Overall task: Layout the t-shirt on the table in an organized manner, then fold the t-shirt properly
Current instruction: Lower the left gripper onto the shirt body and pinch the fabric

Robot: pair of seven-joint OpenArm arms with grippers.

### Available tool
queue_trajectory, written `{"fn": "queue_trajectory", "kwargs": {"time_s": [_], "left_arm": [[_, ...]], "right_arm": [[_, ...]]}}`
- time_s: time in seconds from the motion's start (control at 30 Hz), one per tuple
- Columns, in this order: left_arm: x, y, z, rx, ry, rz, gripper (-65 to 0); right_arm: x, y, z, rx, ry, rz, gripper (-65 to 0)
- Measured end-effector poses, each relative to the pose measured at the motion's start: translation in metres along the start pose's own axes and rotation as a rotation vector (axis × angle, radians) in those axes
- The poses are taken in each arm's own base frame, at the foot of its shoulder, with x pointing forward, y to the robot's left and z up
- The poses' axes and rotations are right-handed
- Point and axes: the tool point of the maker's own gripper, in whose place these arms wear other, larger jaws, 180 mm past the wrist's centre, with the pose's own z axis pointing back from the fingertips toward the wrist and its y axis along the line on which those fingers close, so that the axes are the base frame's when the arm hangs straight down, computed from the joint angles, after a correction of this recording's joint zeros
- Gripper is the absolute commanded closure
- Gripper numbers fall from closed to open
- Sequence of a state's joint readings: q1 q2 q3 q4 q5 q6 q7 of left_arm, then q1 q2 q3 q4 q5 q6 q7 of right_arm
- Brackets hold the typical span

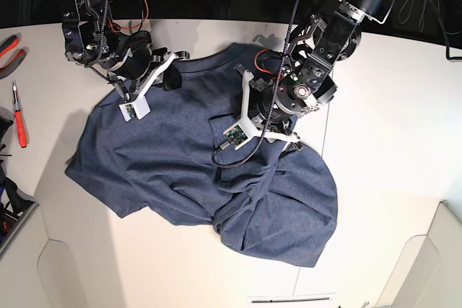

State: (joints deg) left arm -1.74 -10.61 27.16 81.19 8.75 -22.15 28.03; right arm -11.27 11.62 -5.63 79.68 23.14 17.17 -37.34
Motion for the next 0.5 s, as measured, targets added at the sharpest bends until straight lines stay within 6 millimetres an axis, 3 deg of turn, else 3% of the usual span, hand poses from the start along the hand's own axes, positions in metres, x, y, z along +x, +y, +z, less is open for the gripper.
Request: {"fn": "queue_trajectory", "kwargs": {"time_s": [0.5], "left_arm": [[-0.007,-0.016,-0.001,-0.039,-0.012,0.018,-23.4]], "right_arm": [[0.0,-0.002,0.001,-0.004,-0.009,0.002,0.0]]}}
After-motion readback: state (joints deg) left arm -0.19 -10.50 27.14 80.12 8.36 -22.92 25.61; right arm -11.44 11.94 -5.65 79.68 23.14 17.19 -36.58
